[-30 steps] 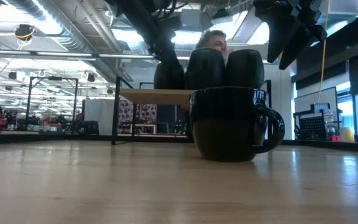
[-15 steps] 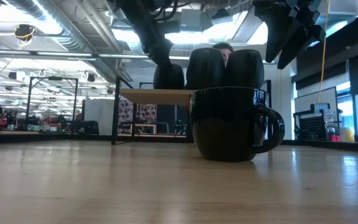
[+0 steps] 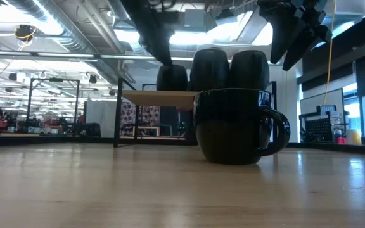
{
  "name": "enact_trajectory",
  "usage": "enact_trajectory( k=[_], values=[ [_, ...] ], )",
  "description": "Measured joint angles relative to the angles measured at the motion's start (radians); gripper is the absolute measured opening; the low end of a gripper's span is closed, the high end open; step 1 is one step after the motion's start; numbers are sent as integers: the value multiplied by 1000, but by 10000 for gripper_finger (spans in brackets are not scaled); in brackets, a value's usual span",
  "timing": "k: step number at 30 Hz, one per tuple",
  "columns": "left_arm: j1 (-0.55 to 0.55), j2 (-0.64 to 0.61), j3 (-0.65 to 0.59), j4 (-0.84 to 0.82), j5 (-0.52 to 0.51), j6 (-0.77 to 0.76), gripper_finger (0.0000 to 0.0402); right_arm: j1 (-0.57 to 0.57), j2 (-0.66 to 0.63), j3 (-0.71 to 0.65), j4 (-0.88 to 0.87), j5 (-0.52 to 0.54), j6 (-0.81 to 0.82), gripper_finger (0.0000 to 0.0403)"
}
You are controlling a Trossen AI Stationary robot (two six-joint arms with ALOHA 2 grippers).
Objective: Place coffee mugs
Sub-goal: Adjust the black mug on the shelf
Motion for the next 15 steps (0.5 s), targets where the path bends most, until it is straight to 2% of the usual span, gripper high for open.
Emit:
enact_trajectory(
  k=[6, 10, 15],
  values=[
    [42, -157, 1, -28, 88, -98, 128, 0, 0, 0, 0, 0, 0, 218],
    [176, -195, 2, -28, 99, -95, 128, 0, 0, 0, 0, 10, 0, 218],
    [349, -158, 2, 5, 206, -44, 128, 0, 0, 0, 0, 26, 0, 218]
  ],
)
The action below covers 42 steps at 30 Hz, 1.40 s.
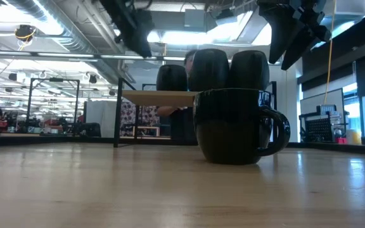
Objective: Place coffee mugs
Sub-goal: Adjust the black mug on the shelf
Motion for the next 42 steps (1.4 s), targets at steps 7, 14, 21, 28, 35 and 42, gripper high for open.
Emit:
enact_trajectory(
  k=[7, 14, 21, 28, 35, 42],
  values=[
    [101, 93, -1, 72, 123, 39, 128, 0, 0, 0, 0, 0, 0, 218],
    [99, 132, -1, 90, 171, 69, 128, 0, 0, 0, 0, 0, 0, 218],
    [96, 132, -1, 115, 200, 62, 128, 0, 0, 0, 0, 0, 0, 218],
    [96, 132, -1, 111, 232, 65, 128, 0, 0, 0, 0, 0, 0, 218],
    [99, 132, -1, 63, 188, 75, 128, 0, 0, 0, 5, 0, 0, 218],
    [87, 96, -3, -20, 198, 69, 128, 0, 0, 0, 11, 0, 0, 218]
  ],
)
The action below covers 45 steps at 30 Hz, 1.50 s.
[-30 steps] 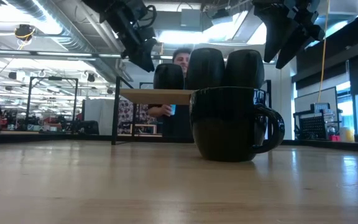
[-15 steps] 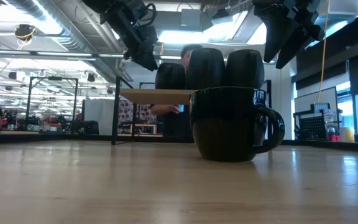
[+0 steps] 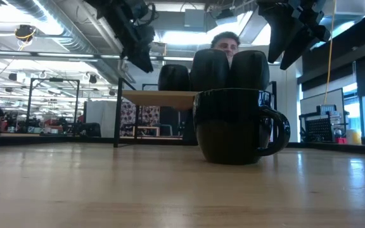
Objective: Place coffee mugs
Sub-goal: Adjust the black mug on the shelf
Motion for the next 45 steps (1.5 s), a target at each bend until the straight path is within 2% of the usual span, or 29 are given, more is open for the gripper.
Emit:
enact_trajectory(
  k=[5, 10, 12, 19, 24, 30, 39, 45],
  values=[
    [-45, -34, 1, -3, 50, -49, 128, 0, 0, 0, 3, 0, 0, 218],
    [-115, -32, 1, -13, 149, -113, 128, 0, 0, 0, 4, 0, -2, 218],
    [-156, -32, 1, 4, 147, -124, 128, 0, 0, 0, 4, 0, -7, 218],
    [-242, -30, 1, 35, -85, -202, 128, 0, 0, 0, 4, 0, -8, 218],
    [-244, -30, 1, 38, -74, -272, 143, 0, 0, 0, 18, 0, -8, 218],
    [-244, -16, 1, 51, -123, -321, 174, 0, 0, 0, 23, -10, -8, 218],
    [-260, 38, 2, 55, -197, -464, 178, 0, 0, 0, 26, -10, -9, 218],
    [-269, 54, 2, 97, -220, -476, 178, 0, 0, 0, 26, -3, -9, 218]
  ],
)
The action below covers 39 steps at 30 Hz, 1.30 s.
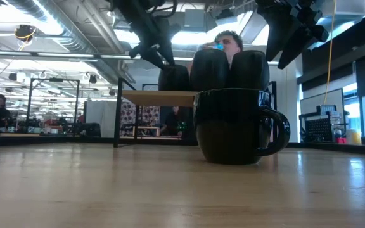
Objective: Place coffee mugs
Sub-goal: Adjust the black mug on the shelf
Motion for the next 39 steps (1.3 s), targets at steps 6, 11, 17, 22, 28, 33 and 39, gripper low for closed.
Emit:
enact_trajectory(
  k=[6, 11, 17, 22, 28, 33, 39],
  values=[
    [-10, 4, 0, 43, -16, -23, 178, 0, 0, 0, 0, 11, 0, 218],
    [-8, 31, -2, 36, -44, -26, 178, 0, 0, 0, 0, 14, 0, 218],
    [-21, 54, -1, 62, -62, -26, 178, 0, 0, 0, 0, 13, 0, 218],
    [-22, 60, 0, 49, -95, -19, 177, 0, 0, 0, 3, 14, 0, 218],
    [-21, 62, 0, 41, -95, -15, 162, 0, 0, 0, 6, 14, 0, 218],
    [-21, 62, 0, 23, -96, -3, 133, 0, 0, 0, 9, 13, 0, 218],
    [-21, 62, 0, 18, -95, 10, 92, 0, 0, 0, 15, 12, 0, 218]
  ],
)
